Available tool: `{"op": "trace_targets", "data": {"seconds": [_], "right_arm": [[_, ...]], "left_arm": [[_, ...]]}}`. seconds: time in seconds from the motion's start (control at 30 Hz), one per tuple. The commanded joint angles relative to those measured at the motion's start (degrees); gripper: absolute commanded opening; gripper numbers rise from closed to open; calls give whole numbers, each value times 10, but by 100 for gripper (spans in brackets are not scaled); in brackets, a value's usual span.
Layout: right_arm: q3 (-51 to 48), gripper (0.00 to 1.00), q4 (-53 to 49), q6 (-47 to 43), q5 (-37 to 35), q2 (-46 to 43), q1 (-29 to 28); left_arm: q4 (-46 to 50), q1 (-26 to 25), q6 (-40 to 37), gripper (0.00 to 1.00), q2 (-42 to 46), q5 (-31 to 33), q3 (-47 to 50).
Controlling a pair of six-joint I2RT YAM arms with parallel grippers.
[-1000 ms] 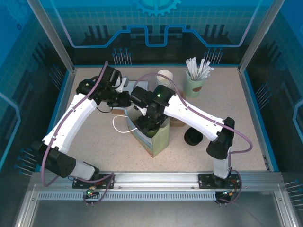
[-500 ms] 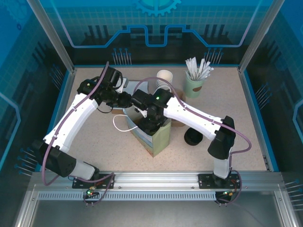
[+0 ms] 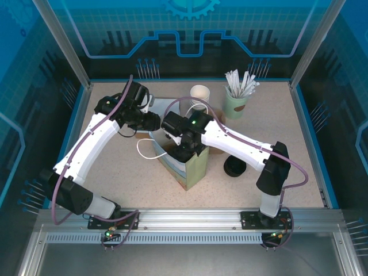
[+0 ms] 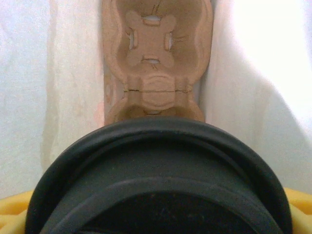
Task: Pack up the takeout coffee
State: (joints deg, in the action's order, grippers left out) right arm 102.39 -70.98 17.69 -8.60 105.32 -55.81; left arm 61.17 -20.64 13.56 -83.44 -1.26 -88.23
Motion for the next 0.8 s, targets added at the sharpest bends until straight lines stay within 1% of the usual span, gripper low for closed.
{"op": "trace_targets", "data": {"seconds": [0.0,0.57,0.77], "right_arm": [[-10,79,9,-8,4,-15,6],[-34,79,33,-15,12,-14,17],[-17,79,33,-22,18,-7,24]], "left_arm": [[6,-1,2,46,-6,3,2],[7,-1,3,48,-10,1,1],[7,-1,2,49,-10,-2,1]]}}
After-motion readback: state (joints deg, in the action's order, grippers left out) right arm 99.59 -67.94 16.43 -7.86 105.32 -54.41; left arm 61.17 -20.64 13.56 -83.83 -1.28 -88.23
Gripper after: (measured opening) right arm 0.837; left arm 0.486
